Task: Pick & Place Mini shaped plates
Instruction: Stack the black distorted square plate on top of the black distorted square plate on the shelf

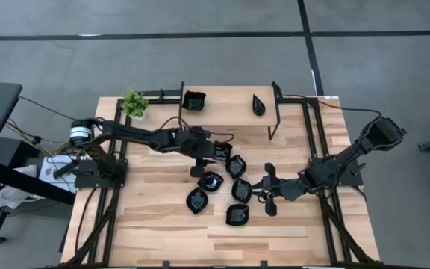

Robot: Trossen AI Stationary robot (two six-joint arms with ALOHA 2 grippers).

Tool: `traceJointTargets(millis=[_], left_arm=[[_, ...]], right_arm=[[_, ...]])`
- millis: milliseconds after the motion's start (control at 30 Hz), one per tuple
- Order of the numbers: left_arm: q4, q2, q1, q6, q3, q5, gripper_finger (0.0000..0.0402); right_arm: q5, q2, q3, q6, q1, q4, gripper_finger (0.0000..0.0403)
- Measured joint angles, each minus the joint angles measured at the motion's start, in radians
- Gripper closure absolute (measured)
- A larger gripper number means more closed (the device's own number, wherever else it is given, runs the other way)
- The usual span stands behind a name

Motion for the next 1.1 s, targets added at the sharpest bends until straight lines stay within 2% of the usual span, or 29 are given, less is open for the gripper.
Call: traceJointTargets(millis=[200,533,700,900,1100], left_arm=[[0.082,0.057,-0.024,-0.002,0.0,-0.029,0.0271],[0.109,0.133,-0.024,-0.052,0.0,-0.061,0.0271],[0.113,0.147,-0.024,-0.053,0.0,-0.062,0.0271],[0.115,0.152,-0.02,-0.05,0.0,-0.123,0.0271],[0.109,0.152,-0.016,-0.048,0.0,-0.125,0.0271]], right_arm=[[0.0,0.0,0.0,0.001,0.015,0.0,0.0333],[0.0,0.0,0.0,0.002,0.029,-0.012,0.0333],[0.0,0.0,0.0,0.002,0.048,-0.012,0.0333],[0.0,0.0,0.0,0.002,0.053,-0.011,0.0333],[0.001,0.0,0.0,0.002,0.053,-0.011,0.0333]])
